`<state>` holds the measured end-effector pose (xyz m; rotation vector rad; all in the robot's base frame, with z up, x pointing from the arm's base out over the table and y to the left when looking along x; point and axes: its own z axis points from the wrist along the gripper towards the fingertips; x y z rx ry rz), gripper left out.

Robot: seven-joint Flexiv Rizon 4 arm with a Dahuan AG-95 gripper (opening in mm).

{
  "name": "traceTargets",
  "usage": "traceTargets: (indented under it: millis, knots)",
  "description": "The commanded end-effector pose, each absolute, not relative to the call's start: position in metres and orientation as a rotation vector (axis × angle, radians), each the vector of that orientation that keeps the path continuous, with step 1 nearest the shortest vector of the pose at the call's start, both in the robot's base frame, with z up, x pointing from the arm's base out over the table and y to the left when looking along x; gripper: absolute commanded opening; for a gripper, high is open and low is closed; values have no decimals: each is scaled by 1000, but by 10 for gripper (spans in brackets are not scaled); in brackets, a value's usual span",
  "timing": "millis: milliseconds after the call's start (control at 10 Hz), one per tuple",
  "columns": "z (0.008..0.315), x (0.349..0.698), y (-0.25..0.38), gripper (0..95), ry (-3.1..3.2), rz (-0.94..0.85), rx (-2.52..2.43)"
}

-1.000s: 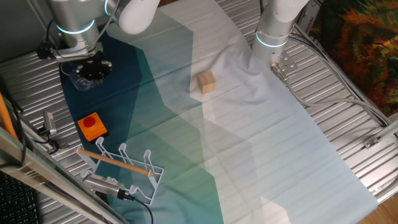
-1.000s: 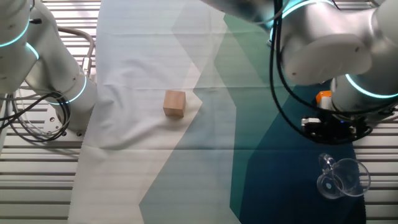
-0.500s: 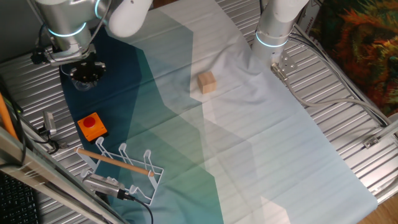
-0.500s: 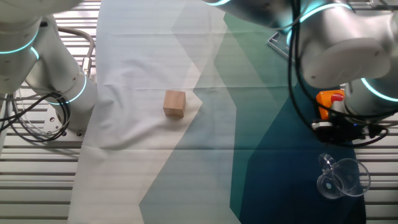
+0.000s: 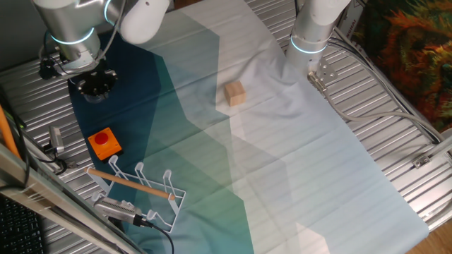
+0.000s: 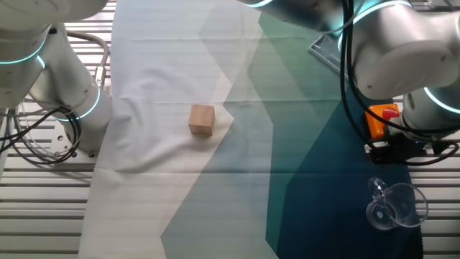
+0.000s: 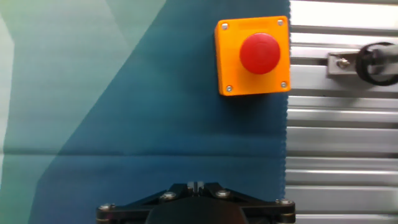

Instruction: Put the cup on the cup rack

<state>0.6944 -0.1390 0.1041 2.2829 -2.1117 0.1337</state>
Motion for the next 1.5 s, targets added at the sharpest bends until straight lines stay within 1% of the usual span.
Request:
traceTargets:
  millis: [100,800,900,1500]
  knots:
    - [104,695,-139,0,-2115,138,2281]
    - [97,697,-140,0,-2056,161,2327]
    - [96,698,-141,190,-2031,165,2352]
    - [95,698,-141,190,-2004,192,2384]
